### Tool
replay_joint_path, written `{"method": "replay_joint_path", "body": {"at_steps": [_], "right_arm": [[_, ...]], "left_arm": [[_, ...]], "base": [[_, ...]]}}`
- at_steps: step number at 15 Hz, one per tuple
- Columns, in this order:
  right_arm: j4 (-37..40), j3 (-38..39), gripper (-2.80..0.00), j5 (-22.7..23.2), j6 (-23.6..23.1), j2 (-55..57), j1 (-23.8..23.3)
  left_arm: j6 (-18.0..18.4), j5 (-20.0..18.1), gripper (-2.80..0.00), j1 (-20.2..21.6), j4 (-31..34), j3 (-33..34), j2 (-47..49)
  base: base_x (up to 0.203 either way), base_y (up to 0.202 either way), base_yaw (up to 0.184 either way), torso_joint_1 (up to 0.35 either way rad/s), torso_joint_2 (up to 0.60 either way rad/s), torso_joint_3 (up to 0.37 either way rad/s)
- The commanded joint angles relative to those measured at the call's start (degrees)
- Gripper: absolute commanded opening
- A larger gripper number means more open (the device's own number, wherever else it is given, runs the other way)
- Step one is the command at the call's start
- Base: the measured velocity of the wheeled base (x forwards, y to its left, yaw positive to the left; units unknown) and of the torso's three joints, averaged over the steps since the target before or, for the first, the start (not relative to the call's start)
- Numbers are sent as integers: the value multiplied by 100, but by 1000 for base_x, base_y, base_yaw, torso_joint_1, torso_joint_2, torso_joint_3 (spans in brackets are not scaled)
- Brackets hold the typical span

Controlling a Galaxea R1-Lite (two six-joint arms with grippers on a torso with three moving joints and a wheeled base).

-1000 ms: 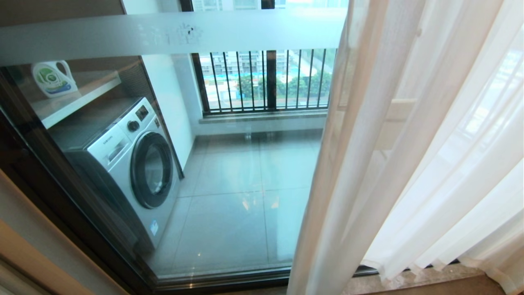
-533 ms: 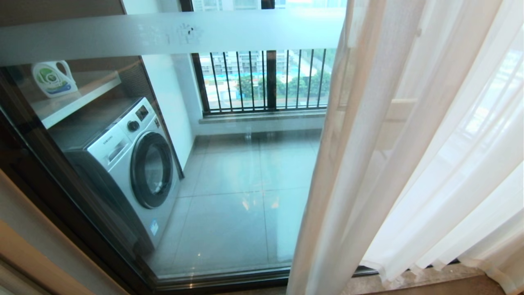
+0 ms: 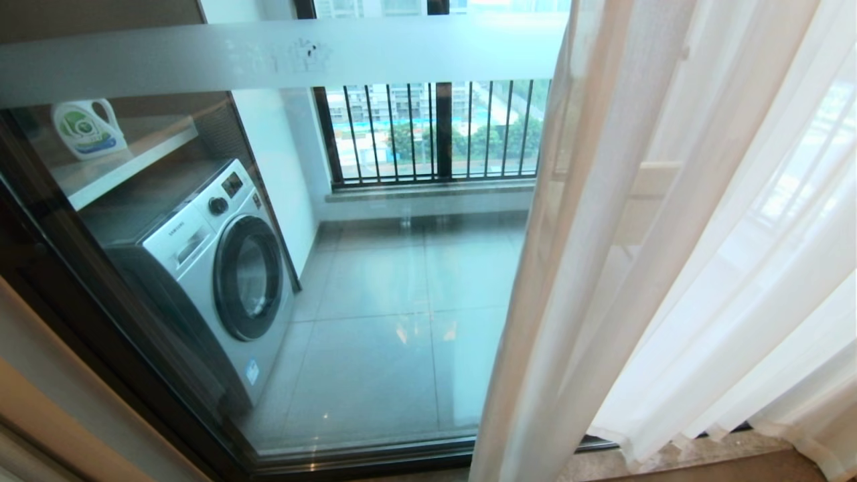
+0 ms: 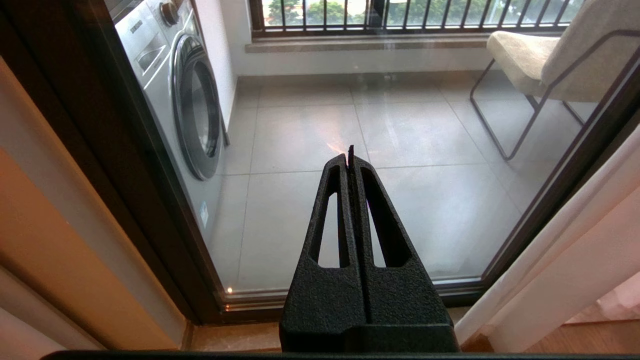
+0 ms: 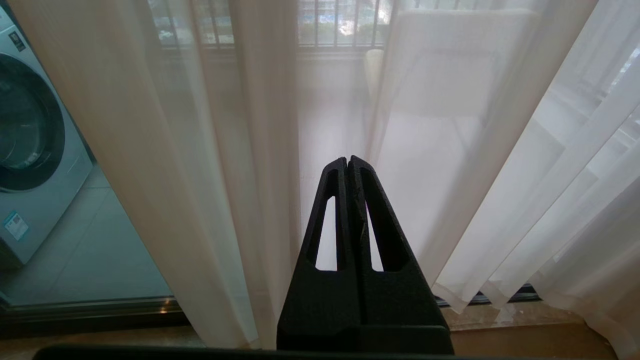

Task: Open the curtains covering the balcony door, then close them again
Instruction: Close the inner curtains on both sides

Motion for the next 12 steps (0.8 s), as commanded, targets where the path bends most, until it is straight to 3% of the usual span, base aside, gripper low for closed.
{"method": "replay_joint_path", "body": {"at_steps": [1,8,12], "right_arm": [[-5,0,-280,2,-3,9,3],[-5,0,-280,8,-3,2,3],[-5,0,-280,8,-3,2,3]], "left_arm": [[-2,-1,-280,1,-1,1,-2],[-2,25,-280,1,-1,1,-2],[-2,28,-280,1,-1,1,-2]], "base": [[0,0,0,0,0,0],[1,9,0,0,0,1],[1,171,1,3,2,5]]}}
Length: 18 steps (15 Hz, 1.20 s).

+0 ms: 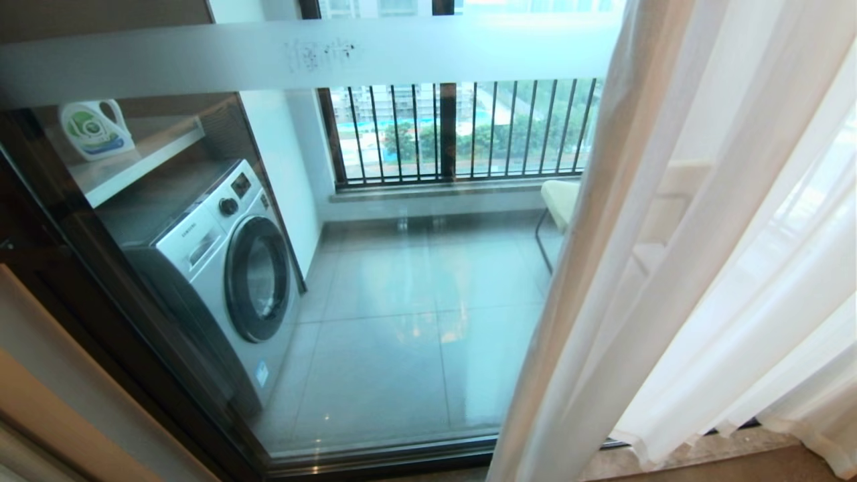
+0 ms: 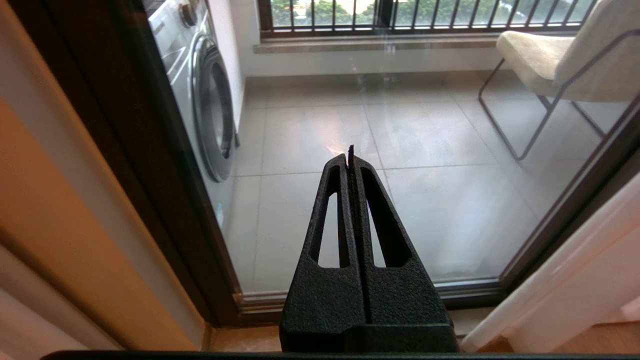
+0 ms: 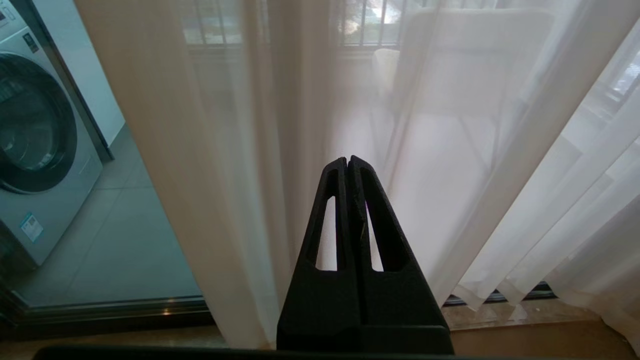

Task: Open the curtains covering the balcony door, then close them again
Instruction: Close the inner curtains on both sides

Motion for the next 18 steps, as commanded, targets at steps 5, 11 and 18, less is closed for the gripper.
{"method": "replay_joint_path", "body": {"at_steps": [5,11,18], "right_arm": [[-5,0,-280,4,-3,9,-5],[-5,0,-280,-3,-3,4,3],[-5,0,-280,-4,-3,9,3]], "left_arm": [[-2,-5,-280,2,-1,1,-2],[-2,0,-280,2,-1,1,-2],[-9,-5,-280,2,1,1,-2]], "base": [[0,188,1,2,4,3],[0,190,1,4,3,3],[0,78,0,2,1,3]]}}
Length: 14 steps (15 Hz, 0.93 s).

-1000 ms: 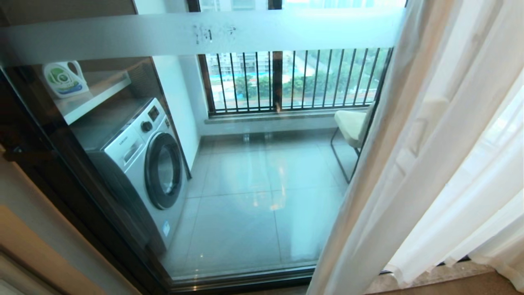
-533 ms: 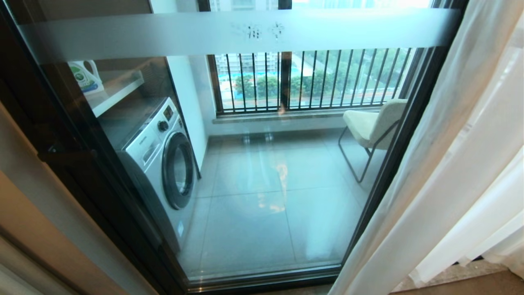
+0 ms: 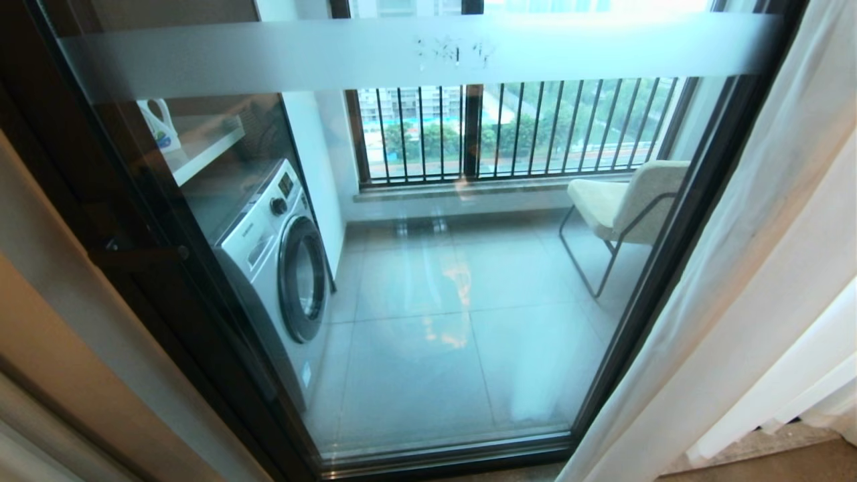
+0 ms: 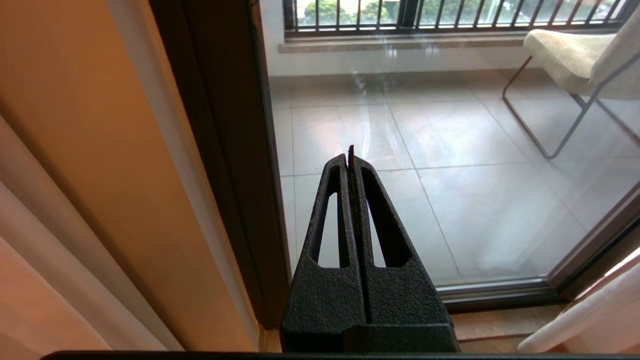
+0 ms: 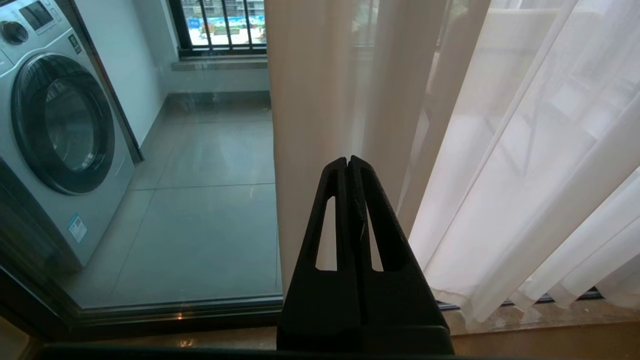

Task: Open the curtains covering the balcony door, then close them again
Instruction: Close the inner curtains on both sides

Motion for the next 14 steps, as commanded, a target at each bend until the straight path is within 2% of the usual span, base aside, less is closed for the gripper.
{"method": "replay_joint_path", "body": {"at_steps": [1,7,9,14], "right_arm": [[-8,0,-280,0,-3,0,-14],[-8,0,-280,-1,-3,9,-11],[-8,0,-280,4,-3,1,-11],[-8,0,-280,-1,-3,9,-11]], "left_arm": [[-13,0,-280,-9,7,-1,-2],[-5,-35,-280,-9,77,-36,-2],[136,-29,-280,-9,68,-41,0],[209,20,-280,-6,459,-753,9]], "base": [[0,0,0,0,0,0],[0,0,0,0,0,0],[0,0,0,0,0,0],[0,0,0,0,0,0]]}}
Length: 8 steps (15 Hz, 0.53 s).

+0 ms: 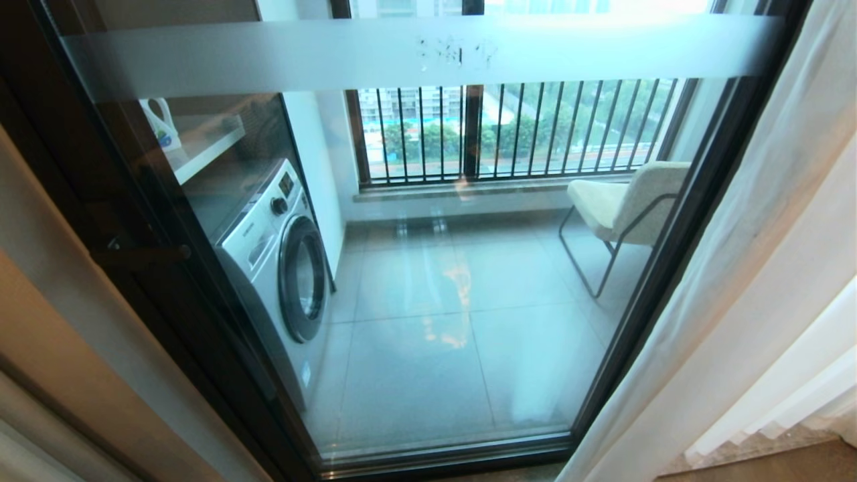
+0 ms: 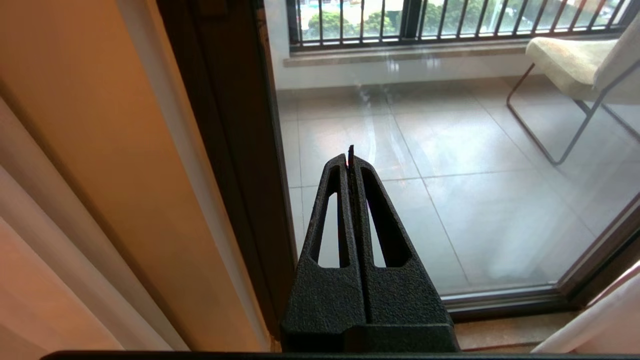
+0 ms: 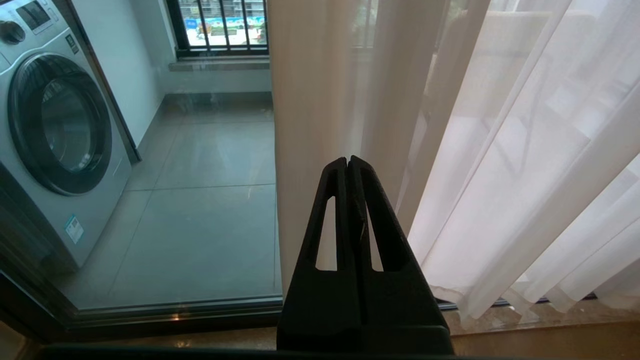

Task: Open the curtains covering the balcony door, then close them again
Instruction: Close the inner curtains on both sides

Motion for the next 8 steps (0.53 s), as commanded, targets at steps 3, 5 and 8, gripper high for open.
{"method": "replay_joint_path", "body": {"at_steps": [3,5,8], "right_arm": [[-5,0,-280,-5,-3,9,-2],[-5,0,-280,-1,-3,8,-2],[-5,0,-280,-1,-3,6,-2]], "left_arm": [[19,162,-280,9,550,-879,105],[158,423,-280,10,844,-1345,305],[292,1484,-280,28,904,-2022,881]], "base": [[0,0,0,0,0,0],[0,0,0,0,0,0],[0,0,0,0,0,0]]}}
